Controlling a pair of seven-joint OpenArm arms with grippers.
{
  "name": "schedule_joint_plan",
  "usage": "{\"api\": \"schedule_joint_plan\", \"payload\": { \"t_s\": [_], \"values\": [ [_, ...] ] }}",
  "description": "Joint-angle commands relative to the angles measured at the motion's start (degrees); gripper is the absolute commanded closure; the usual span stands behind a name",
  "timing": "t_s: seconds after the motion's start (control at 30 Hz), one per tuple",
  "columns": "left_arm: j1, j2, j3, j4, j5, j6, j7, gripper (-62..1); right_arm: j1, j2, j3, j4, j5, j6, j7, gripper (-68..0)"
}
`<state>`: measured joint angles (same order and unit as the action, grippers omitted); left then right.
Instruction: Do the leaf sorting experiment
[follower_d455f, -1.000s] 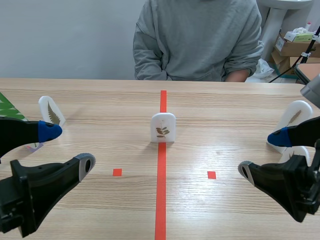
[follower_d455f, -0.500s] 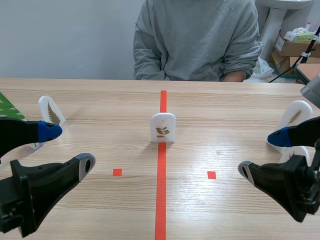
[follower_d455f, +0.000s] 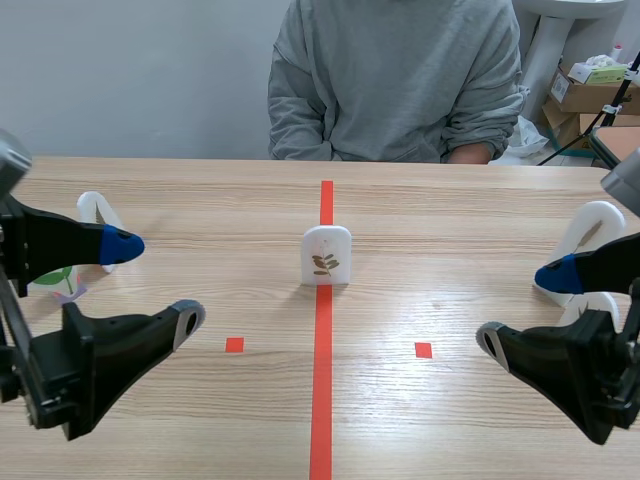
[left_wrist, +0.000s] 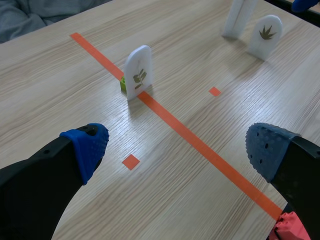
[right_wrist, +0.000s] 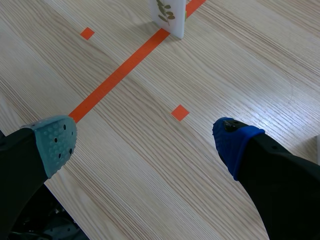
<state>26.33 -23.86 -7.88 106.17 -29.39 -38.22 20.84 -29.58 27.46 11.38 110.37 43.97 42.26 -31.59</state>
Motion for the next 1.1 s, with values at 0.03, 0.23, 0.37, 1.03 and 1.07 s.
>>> {"api": "schedule_joint_plan", "payload": {
  "t_s": [0.03,0.23,0.37,1.03,1.07],
  "values": [
    [-3.8,-1.2,3.3,-4.5,1.6,-0.1,-0.8,-58.7,0.0,0.6,0.5,0.2,0.2,0.5,0.9,-55.5],
    [-16.6,-2.9,13.5,-17.4,5.4,0.0,-3.6,-58.7,0.0,0.6,0.5,0.2,-0.2,0.5,0.9,-55.5],
    [-26.2,-2.2,20.6,-26.3,6.7,0.5,-6.5,-58.7,0.0,0.6,0.5,0.2,-0.5,0.5,0.9,-55.5],
    [-52.1,16.2,35.1,-59.8,27.1,11.4,-16.7,-58.7,0.1,0.6,0.5,0.2,-1.8,0.5,2.1,-55.5],
    [-52.7,17.0,35.2,-61.1,28.0,12.2,-16.9,-58.7,0.1,0.6,0.5,0.2,-1.8,0.5,2.3,-55.5]
  ]
}}
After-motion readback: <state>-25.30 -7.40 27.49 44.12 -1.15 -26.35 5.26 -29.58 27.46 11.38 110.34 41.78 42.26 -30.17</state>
